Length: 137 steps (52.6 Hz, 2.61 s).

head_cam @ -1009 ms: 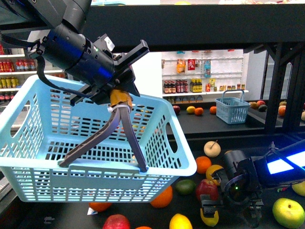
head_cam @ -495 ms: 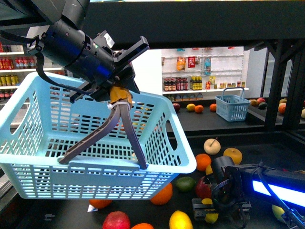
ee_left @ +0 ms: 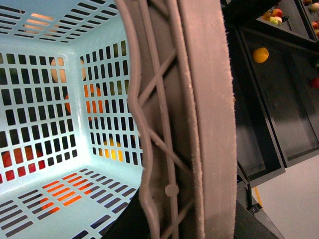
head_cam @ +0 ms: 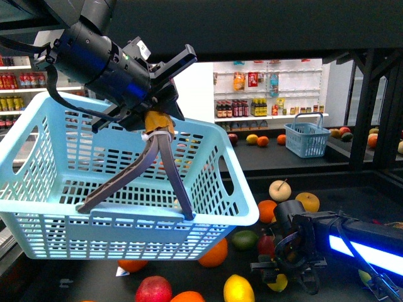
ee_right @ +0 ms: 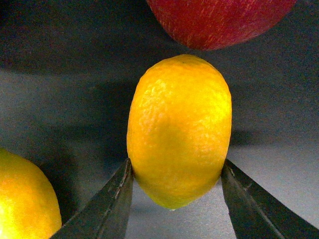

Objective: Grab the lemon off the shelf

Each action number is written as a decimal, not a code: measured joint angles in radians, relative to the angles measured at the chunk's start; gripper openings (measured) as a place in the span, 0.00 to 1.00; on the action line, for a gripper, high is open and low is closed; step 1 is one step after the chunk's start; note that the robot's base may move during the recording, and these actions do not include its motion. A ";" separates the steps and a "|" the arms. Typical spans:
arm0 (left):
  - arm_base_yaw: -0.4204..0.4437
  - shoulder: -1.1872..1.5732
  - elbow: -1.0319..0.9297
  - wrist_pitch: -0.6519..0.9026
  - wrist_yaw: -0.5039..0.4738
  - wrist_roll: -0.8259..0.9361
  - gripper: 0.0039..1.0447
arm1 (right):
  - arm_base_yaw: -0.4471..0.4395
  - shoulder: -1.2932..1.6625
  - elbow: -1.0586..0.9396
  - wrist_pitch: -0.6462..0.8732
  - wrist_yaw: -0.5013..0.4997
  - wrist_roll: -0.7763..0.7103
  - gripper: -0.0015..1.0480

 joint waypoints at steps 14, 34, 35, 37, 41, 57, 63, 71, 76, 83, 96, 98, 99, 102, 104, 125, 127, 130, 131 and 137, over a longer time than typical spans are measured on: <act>0.000 0.000 0.000 0.000 -0.001 0.000 0.15 | 0.001 0.029 0.000 0.000 0.001 -0.001 0.88; 0.000 0.000 0.000 0.000 0.000 0.000 0.15 | 0.001 0.034 0.000 0.029 0.034 0.004 0.96; 0.000 0.000 0.000 0.000 0.000 0.000 0.15 | 0.001 0.034 0.000 0.032 0.037 0.004 0.94; 0.000 0.000 0.000 0.000 0.000 0.000 0.15 | 0.001 0.034 0.000 0.035 0.046 0.004 0.89; 0.000 0.000 0.000 0.000 -0.001 0.000 0.15 | 0.001 0.034 0.000 0.039 0.050 0.004 0.81; 0.000 0.000 0.000 0.000 0.000 0.000 0.15 | 0.001 0.034 0.000 0.068 0.069 0.003 0.44; 0.000 0.000 0.000 0.000 0.000 0.000 0.15 | 0.001 0.035 0.000 0.073 0.071 0.002 0.41; 0.000 0.000 0.000 0.000 0.000 0.000 0.15 | -0.003 0.035 0.000 0.073 0.076 0.002 0.40; 0.000 0.000 0.000 0.000 0.000 0.000 0.15 | -0.008 0.034 0.000 0.074 0.083 -0.020 0.40; 0.000 0.000 0.000 0.000 0.000 0.001 0.15 | -0.055 -0.330 -0.571 0.454 0.020 -0.072 0.40; 0.000 0.000 0.000 0.000 -0.001 0.001 0.15 | -0.116 -1.007 -1.196 0.673 -0.133 -0.081 0.40; 0.000 0.000 0.000 0.000 0.000 0.001 0.15 | -0.114 -1.062 -1.240 0.673 -0.157 -0.076 0.40; 0.000 0.000 0.000 0.000 0.000 0.001 0.15 | -0.112 -1.091 -1.264 0.672 -0.173 -0.072 0.40; 0.000 0.000 0.000 0.000 0.000 0.001 0.15 | -0.102 -1.145 -1.311 0.662 -0.216 -0.060 0.40; 0.000 0.000 0.000 0.000 0.000 0.001 0.15 | -0.095 -1.166 -1.332 0.653 -0.244 -0.049 0.40; 0.000 0.000 0.000 0.000 -0.001 0.001 0.15 | 0.023 -1.250 -1.351 0.635 -0.439 0.075 0.39; 0.000 0.000 0.000 0.000 -0.001 0.001 0.15 | 0.033 -1.253 -1.346 0.635 -0.451 0.085 0.39; 0.000 0.000 0.000 0.000 0.000 0.001 0.15 | 0.044 -1.256 -1.344 0.635 -0.457 0.089 0.39; 0.000 0.000 0.000 0.000 0.000 0.001 0.15 | 0.049 -1.256 -1.343 0.635 -0.458 0.093 0.39; 0.000 0.000 0.000 0.000 0.000 0.001 0.15 | 0.071 -1.252 -1.334 0.635 -0.464 0.110 0.39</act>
